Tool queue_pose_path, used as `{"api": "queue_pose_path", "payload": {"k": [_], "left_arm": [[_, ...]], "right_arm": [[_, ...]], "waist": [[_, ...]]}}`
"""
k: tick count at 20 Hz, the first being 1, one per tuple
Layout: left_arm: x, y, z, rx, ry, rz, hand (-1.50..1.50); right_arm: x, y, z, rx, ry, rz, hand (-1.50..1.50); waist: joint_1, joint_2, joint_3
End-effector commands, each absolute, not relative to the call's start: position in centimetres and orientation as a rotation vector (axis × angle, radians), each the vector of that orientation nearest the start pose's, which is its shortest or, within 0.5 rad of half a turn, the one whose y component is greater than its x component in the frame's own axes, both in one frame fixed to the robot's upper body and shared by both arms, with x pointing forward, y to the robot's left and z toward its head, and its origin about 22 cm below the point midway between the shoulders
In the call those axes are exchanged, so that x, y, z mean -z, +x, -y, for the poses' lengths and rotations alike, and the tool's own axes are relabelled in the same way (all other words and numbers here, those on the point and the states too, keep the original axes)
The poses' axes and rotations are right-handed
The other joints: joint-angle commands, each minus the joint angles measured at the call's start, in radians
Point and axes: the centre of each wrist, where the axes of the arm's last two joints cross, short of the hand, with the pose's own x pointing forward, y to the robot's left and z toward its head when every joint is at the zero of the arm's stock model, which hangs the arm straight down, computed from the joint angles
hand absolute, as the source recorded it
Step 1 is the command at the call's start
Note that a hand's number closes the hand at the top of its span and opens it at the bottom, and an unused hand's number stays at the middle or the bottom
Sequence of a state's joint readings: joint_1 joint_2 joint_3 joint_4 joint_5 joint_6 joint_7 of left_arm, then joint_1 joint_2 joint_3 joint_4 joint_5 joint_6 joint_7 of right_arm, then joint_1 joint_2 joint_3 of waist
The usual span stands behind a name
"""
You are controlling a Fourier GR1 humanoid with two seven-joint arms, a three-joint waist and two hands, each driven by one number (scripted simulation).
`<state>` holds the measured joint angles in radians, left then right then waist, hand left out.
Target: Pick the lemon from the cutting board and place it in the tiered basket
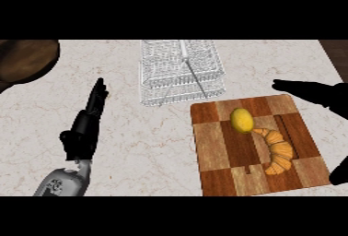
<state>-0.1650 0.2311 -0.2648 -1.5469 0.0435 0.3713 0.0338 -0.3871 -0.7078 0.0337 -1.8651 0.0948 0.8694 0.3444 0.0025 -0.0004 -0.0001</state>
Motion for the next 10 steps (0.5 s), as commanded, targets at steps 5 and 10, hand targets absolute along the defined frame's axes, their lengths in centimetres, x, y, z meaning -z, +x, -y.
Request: {"api": "queue_pose_path", "payload": {"k": [5, 10], "left_arm": [[-4.0, 27.8, -19.7, 0.108, 0.182, 1.658, 0.0], [-4.0, 27.8, -21.9, 0.111, 0.207, 1.659, 0.0]], "right_arm": [[-21.0, 28.2, 28.8, -1.544, -0.436, 1.236, -1.5], [-20.9, 27.8, 27.7, -1.603, -0.457, 1.239, -1.5]], "waist": [[0.0, 0.001, 0.0], [0.001, 0.0, 0.0]]}}
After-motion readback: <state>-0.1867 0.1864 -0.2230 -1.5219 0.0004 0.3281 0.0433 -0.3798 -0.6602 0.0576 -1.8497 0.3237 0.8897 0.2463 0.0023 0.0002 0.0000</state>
